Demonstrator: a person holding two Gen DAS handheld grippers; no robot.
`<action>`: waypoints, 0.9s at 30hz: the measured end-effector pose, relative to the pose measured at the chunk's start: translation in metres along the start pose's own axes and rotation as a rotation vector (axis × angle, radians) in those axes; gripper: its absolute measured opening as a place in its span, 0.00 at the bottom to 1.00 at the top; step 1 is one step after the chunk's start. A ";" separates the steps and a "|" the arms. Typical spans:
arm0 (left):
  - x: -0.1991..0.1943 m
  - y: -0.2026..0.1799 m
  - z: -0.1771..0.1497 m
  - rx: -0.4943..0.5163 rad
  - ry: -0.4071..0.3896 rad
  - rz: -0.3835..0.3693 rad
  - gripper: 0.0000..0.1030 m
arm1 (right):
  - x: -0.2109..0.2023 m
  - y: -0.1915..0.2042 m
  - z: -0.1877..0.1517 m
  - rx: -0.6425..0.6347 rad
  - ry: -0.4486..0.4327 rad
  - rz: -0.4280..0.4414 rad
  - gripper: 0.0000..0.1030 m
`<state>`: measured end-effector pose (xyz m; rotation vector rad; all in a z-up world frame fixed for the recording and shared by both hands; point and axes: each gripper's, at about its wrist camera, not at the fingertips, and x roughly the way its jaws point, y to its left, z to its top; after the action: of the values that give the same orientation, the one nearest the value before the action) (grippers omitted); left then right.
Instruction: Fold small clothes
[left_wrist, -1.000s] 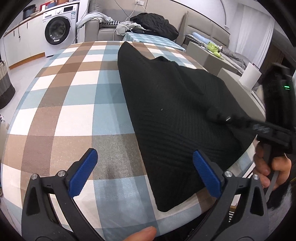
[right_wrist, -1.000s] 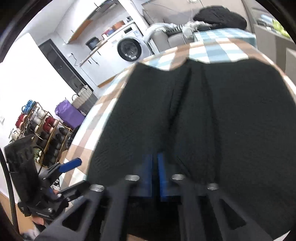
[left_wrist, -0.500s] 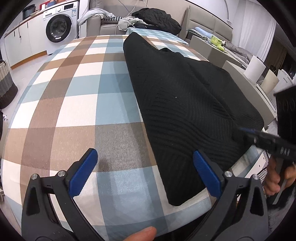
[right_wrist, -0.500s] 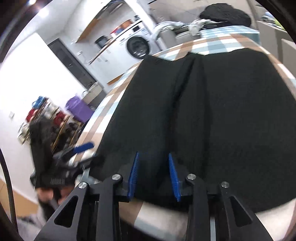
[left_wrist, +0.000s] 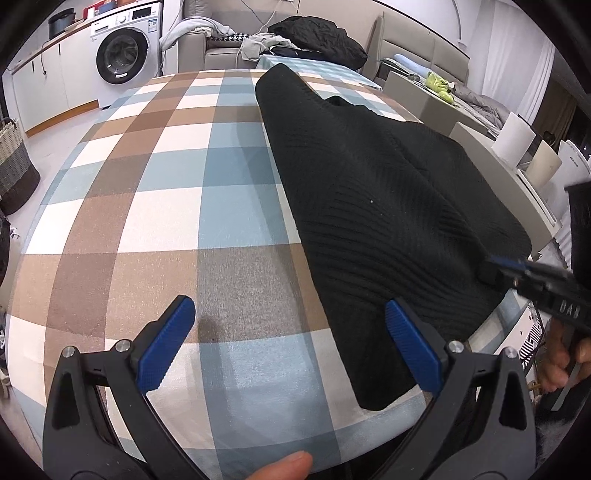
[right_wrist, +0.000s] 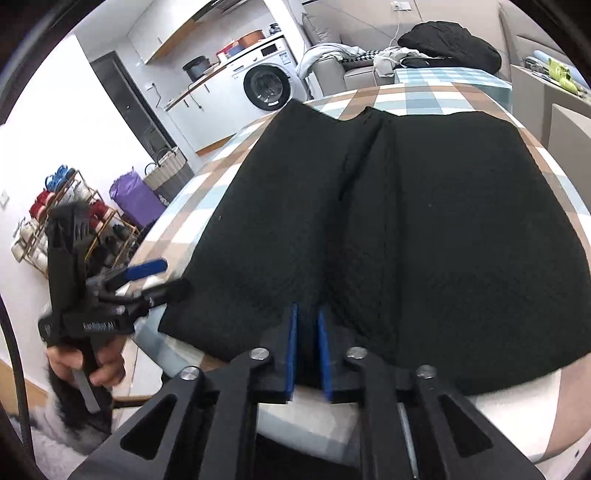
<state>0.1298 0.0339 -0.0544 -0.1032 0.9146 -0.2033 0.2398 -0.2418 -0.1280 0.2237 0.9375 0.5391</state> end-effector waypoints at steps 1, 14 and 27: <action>0.000 0.000 0.000 0.000 0.000 -0.002 0.99 | 0.002 0.000 0.006 0.005 0.001 -0.003 0.24; -0.001 0.009 0.004 -0.032 -0.012 0.000 0.99 | 0.071 -0.026 0.120 0.149 0.000 -0.068 0.09; 0.005 0.011 0.005 -0.047 -0.004 0.017 0.99 | 0.054 -0.035 0.104 0.081 -0.001 -0.169 0.34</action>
<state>0.1383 0.0438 -0.0566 -0.1396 0.9159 -0.1659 0.3617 -0.2384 -0.1197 0.2151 0.9683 0.3458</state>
